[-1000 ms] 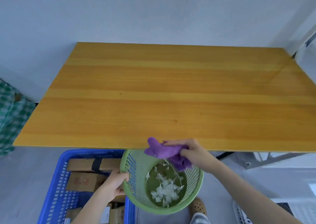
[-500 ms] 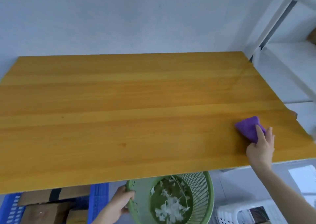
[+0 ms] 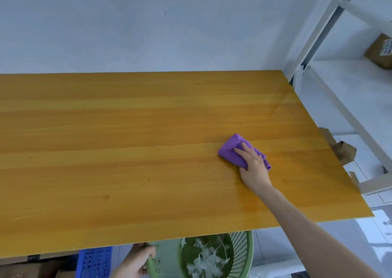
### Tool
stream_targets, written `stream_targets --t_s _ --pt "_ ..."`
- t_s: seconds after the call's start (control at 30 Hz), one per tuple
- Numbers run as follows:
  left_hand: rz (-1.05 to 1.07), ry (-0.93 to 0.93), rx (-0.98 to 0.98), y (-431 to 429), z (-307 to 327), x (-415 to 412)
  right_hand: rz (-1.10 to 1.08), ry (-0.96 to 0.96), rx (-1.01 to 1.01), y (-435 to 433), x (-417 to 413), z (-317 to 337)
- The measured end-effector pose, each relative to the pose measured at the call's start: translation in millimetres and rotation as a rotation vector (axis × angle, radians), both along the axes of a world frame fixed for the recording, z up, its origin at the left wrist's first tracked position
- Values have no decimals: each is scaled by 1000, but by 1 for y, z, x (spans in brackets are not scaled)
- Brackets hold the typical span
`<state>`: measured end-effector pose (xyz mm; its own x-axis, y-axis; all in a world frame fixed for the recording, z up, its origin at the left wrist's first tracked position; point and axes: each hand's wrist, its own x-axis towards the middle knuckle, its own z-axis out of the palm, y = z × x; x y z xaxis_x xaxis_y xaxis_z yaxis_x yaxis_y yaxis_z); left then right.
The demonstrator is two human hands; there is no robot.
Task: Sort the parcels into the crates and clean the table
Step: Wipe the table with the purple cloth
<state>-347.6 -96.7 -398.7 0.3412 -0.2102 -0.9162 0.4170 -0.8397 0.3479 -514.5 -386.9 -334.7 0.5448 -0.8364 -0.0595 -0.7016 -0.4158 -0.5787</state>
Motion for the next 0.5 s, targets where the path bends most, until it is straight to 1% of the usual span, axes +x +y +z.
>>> stream_targets --t_s 0.07,0.23,0.5 --pt "-7 -19 3 2 -1 -1 56 -34 27 3 12 2" --pt "-21 23 11 11 -3 0 149 -136 104 20 16 4" --pt "-21 54 -13 21 -9 6 323 -197 245 99 7 -1"
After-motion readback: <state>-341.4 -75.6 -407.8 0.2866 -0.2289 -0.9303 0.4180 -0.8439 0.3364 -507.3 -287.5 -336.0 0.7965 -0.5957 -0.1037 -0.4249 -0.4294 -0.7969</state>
